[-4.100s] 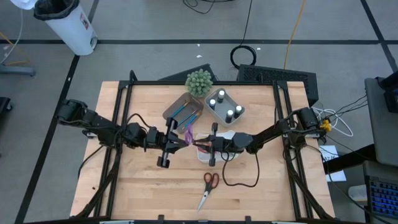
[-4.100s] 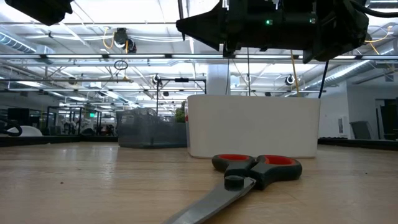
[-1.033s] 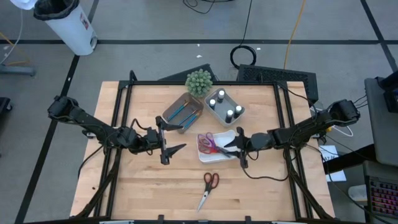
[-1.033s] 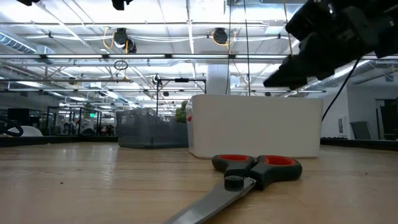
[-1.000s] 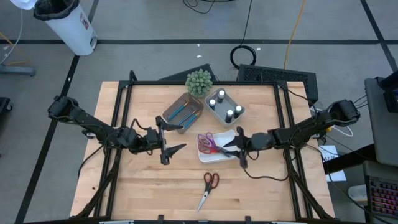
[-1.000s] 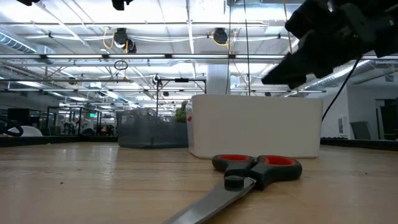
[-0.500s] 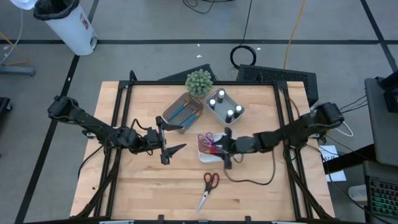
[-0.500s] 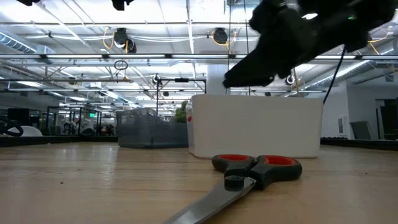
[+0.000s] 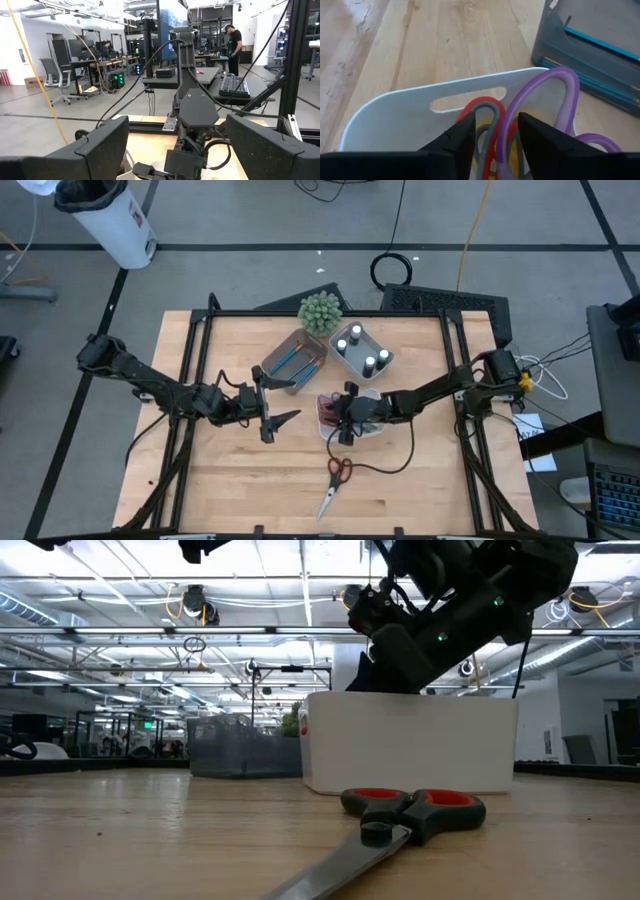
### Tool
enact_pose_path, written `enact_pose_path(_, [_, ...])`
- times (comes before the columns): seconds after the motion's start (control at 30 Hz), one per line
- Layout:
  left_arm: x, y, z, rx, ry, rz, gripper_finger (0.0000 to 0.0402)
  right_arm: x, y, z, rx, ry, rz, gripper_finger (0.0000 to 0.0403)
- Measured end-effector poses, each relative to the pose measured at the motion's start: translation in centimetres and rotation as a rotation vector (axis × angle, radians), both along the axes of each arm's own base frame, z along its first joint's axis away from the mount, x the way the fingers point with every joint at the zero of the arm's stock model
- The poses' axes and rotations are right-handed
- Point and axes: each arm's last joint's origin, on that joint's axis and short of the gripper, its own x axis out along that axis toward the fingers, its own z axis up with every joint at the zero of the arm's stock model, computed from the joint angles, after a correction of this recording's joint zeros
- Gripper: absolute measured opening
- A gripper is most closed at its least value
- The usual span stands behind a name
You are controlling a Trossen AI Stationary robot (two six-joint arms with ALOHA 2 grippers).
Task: Pick & Place Paint Supplies
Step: Put the purple scissors into the white bin
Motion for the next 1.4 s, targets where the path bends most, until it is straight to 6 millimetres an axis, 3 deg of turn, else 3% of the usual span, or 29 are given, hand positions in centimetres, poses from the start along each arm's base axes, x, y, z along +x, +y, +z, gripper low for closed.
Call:
enact_pose_path(0.43, [0.0, 0.0, 0.0, -0.003, -0.001, 0.0, 0.034, -0.1, 0.1, 0.7, -0.022, -0.018, 0.019, 0.0009])
enact_pose_path(0.67, [0.0, 0.0, 0.0, -0.006, -0.001, -0.001, 0.034, -0.3, 0.4, 0.9, -0.076, -0.011, 0.058, 0.0005])
enact_pose_path(1.0, [0.0, 0.0, 0.0, -0.005, 0.0, -0.001, 0.034, -1.6, 2.0, 4.0, -0.126, -0.058, 0.143, 0.0003])
enact_pose_path(1.4, [0.0, 0.0, -0.1, -0.013, 0.003, -0.002, 0.034, -1.8, 2.6, 2.2, -0.077, 0.049, 0.221, 0.0003])
